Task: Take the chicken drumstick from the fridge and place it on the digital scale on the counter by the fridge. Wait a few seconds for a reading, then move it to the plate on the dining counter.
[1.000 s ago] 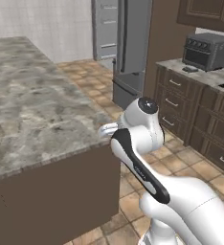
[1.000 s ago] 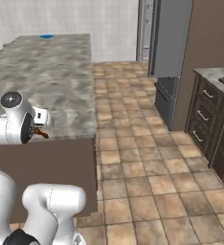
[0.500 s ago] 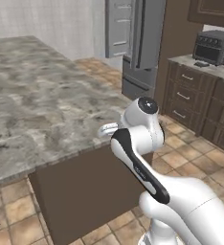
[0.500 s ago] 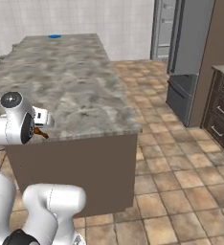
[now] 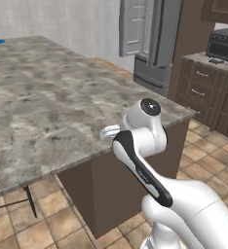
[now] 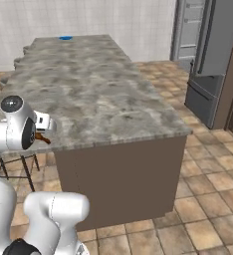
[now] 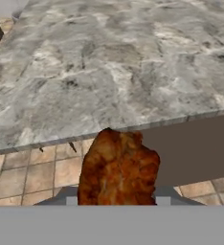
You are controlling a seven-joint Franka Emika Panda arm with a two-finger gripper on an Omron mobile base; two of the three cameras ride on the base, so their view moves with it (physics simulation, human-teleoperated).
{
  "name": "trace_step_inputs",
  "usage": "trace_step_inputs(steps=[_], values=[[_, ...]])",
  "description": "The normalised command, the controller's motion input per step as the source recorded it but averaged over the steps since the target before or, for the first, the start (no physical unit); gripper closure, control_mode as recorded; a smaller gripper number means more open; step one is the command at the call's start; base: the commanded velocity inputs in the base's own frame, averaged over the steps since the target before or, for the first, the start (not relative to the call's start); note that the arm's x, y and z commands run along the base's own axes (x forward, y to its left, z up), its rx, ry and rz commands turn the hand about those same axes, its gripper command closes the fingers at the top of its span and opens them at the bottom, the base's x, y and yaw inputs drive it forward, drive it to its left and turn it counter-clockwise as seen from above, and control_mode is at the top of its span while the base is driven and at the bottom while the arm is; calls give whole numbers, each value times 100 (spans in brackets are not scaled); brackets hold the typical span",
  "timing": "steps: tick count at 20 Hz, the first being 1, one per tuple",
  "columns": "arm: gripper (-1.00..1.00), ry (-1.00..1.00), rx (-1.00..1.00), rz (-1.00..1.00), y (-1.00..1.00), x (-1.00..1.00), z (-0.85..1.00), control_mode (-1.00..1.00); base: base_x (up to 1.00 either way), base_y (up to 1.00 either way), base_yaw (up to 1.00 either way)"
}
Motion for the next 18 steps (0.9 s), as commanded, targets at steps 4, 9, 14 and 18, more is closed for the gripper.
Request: trace_step_inputs(steps=[4,9,14,18], values=[[100,0,0,0,0,0,0,100,0,100,-10],[100,0,0,0,0,0,0,100,4,100,-6],[100,0,0,0,0,0,0,100,17,100,-2],[100,0,0,0,0,0,0,100,29,100,0]])
